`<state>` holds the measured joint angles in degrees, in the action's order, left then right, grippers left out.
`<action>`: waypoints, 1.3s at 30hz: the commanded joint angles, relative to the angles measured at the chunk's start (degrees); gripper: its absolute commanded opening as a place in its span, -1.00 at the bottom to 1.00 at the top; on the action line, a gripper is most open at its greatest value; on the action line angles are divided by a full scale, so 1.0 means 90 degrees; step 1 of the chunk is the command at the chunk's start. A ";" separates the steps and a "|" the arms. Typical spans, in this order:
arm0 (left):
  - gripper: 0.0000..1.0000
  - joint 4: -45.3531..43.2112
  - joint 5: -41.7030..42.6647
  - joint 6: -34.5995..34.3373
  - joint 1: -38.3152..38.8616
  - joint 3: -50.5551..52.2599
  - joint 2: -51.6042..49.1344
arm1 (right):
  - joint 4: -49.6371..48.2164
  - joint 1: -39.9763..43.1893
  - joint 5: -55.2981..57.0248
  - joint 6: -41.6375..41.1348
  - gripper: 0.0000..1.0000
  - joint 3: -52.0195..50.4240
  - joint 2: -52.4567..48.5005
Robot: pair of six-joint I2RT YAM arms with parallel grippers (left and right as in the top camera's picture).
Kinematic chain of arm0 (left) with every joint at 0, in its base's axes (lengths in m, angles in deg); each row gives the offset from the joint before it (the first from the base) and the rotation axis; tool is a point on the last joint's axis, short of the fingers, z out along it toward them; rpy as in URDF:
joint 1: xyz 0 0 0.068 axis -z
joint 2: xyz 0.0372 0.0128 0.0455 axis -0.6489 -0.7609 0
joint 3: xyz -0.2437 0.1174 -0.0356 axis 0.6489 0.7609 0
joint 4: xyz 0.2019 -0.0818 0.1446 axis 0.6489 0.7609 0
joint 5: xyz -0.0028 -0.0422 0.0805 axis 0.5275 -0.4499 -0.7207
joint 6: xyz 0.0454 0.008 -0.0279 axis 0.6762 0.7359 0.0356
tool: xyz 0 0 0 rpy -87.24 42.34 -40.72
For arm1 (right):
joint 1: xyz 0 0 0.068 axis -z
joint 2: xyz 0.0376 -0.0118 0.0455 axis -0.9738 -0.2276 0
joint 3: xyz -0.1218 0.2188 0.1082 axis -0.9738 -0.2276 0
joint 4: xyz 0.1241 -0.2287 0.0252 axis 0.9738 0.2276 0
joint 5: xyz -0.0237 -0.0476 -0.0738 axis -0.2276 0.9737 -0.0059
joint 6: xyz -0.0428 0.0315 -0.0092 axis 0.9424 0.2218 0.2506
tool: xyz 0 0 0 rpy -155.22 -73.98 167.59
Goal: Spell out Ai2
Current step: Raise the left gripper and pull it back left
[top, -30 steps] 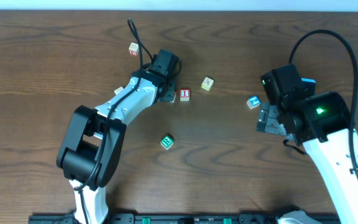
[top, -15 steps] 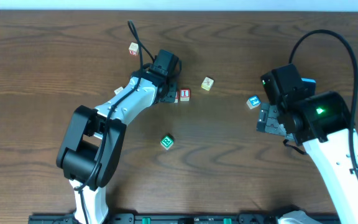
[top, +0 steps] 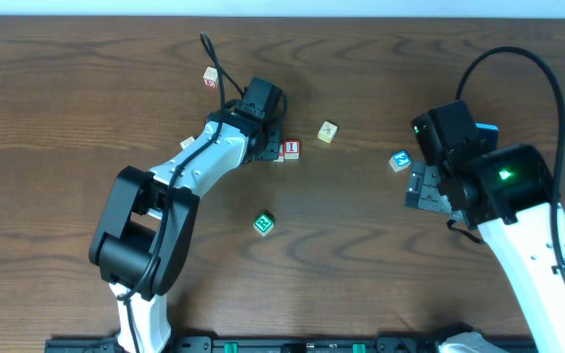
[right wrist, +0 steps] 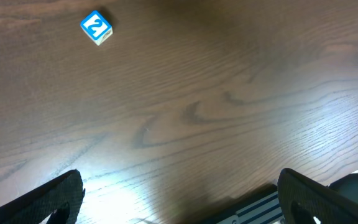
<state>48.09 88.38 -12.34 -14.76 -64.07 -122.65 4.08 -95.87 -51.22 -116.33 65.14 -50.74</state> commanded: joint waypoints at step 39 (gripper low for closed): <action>0.91 0.4012 -0.1282 0.1129 -0.0605 -0.0051 0.4235 | -0.1207 0.0690 -0.0670 0.0755 0.99 -0.1365 0.0464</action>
<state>82.61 77.61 -4.24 -20.16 -64.16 -86.50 -4.03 -91.61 -53.62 -111.00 57.65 -46.10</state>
